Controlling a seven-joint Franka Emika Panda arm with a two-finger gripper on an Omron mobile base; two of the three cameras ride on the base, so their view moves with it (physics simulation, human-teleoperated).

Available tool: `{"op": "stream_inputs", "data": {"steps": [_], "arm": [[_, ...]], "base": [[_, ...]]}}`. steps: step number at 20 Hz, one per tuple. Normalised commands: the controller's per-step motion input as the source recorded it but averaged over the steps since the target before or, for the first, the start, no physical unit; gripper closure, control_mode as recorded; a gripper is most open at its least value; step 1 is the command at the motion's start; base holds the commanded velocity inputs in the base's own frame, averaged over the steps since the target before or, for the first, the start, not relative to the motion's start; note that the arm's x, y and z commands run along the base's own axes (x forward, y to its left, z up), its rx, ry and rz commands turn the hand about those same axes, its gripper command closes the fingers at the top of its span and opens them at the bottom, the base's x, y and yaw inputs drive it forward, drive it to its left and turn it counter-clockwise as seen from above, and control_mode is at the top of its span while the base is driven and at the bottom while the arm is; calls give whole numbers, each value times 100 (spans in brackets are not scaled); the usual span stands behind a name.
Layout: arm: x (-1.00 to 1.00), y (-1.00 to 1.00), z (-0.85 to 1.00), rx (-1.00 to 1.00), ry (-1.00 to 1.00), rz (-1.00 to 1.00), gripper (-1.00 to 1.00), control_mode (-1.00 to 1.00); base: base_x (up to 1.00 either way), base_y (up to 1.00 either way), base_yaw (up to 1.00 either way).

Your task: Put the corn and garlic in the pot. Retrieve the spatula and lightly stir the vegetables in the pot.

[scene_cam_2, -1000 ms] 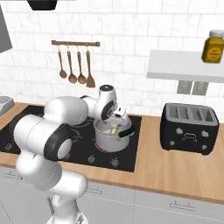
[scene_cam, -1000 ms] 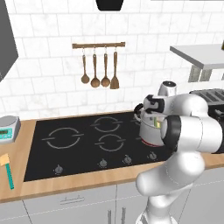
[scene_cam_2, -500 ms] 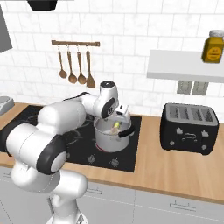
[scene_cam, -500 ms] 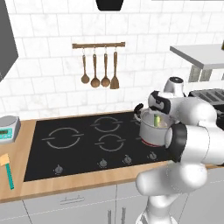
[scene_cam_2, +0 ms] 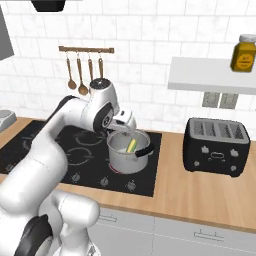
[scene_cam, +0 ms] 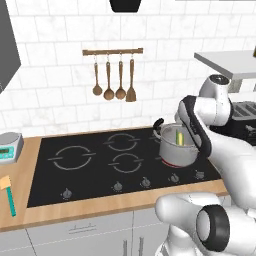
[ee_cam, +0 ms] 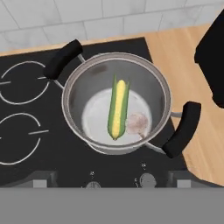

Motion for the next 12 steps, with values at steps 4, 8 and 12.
{"op": "stream_inputs", "data": {"steps": [4,8,12], "arm": [[-80,42,60,0,2,0,-100,-100],[-55,25,7,0,1,0,-100,-100],[-7,1,0,0,0,0,-100,-100]], "base": [[0,0,0],[0,0,0],[0,0,0]]}}
